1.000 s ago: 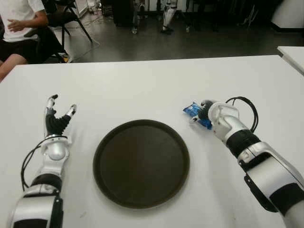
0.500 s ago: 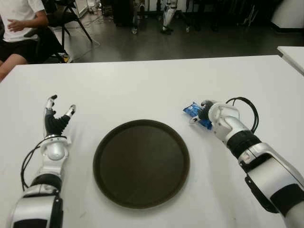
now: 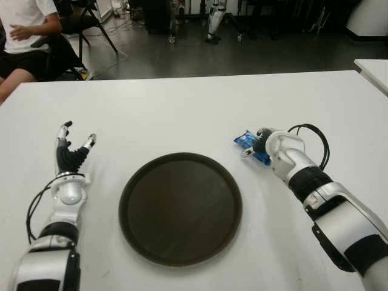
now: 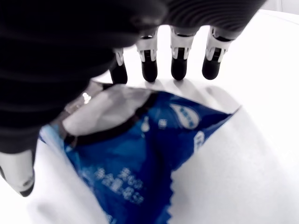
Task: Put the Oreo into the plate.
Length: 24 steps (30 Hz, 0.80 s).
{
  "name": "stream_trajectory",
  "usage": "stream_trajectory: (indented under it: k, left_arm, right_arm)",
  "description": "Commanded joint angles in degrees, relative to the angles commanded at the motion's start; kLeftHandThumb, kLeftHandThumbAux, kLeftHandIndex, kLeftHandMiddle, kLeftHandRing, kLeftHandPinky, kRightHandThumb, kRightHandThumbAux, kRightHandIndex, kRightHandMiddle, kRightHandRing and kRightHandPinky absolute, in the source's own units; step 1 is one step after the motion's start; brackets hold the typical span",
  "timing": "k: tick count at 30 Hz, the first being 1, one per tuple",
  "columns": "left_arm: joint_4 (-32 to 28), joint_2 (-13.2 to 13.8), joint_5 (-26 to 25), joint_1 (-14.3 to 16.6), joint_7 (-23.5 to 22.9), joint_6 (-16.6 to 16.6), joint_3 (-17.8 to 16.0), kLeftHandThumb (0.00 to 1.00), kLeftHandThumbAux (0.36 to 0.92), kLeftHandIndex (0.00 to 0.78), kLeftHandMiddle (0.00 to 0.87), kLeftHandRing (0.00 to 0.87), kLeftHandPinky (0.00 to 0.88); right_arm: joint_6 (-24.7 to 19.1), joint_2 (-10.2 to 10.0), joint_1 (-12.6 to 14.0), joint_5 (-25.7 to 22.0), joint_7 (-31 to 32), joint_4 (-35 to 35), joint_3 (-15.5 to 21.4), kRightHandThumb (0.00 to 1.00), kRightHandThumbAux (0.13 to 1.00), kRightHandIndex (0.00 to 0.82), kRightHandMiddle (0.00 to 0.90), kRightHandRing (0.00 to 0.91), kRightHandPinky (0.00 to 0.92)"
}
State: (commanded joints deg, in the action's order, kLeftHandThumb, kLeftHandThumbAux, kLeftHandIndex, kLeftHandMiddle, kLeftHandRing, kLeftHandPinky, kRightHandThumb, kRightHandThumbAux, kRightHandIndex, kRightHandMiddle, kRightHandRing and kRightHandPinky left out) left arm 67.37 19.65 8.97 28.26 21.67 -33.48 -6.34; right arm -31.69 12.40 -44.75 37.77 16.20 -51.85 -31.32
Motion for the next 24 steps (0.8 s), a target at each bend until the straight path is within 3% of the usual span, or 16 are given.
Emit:
stream_trajectory:
  k: [24]
  left_arm:
    - [0.22, -0.78, -1.29, 0.10, -0.42, -1.06, -1.02, 0.000, 0.654, 0.008, 0.010, 0.000, 0.000]
  right_arm:
    - [0.53, 0.69, -0.21, 0.31, 1.93, 0.40, -0.80, 0.000, 0.576, 0.088, 0.102, 0.053, 0.000]
